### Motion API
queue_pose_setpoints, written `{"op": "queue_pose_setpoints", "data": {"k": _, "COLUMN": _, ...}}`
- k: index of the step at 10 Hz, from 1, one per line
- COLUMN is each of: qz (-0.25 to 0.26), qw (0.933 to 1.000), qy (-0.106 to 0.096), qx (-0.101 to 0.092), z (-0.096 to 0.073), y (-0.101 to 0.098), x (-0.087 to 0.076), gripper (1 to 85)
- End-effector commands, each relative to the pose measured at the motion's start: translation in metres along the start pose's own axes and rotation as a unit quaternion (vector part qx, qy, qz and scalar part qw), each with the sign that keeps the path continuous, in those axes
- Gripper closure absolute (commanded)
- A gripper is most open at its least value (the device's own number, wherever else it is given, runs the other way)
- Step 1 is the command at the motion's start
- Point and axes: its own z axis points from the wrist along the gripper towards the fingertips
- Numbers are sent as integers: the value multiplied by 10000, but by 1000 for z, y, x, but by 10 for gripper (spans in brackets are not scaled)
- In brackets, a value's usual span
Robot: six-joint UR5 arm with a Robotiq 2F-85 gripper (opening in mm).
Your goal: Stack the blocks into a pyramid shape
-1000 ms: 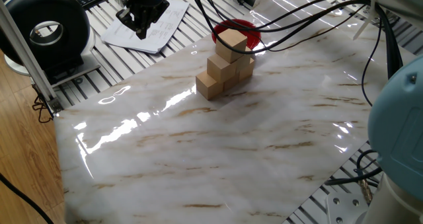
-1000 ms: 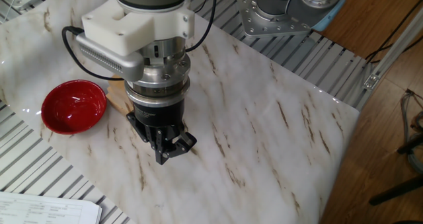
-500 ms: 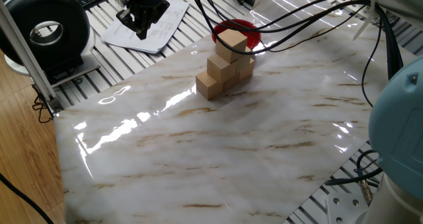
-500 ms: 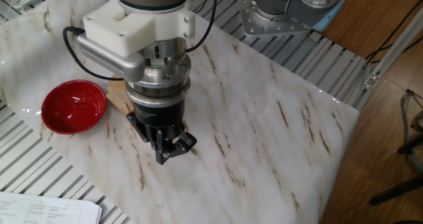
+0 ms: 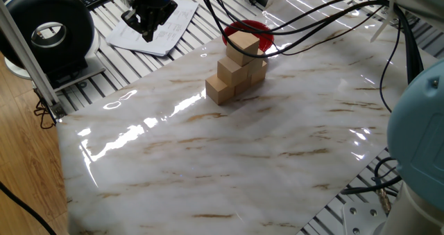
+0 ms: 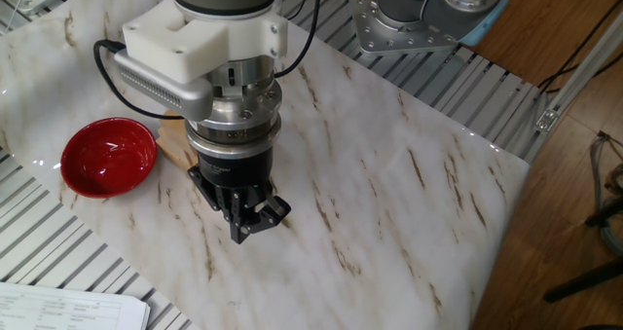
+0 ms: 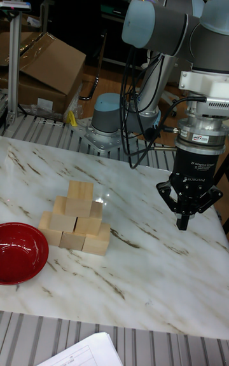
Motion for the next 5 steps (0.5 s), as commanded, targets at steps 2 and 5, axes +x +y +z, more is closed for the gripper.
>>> {"op": "queue_pose_setpoints", "data": {"k": 2, "qz": 20, "qw": 10000, "qy": -11, "qx": -68, "z": 0, "y": 2, "x": -2, "gripper": 847}}
{"op": "queue_pose_setpoints", "data": {"k": 5, "qz": 33, "qw": 9999, "qy": -43, "qx": -88, "z": 1, "y": 3, "x": -4, "gripper": 847}}
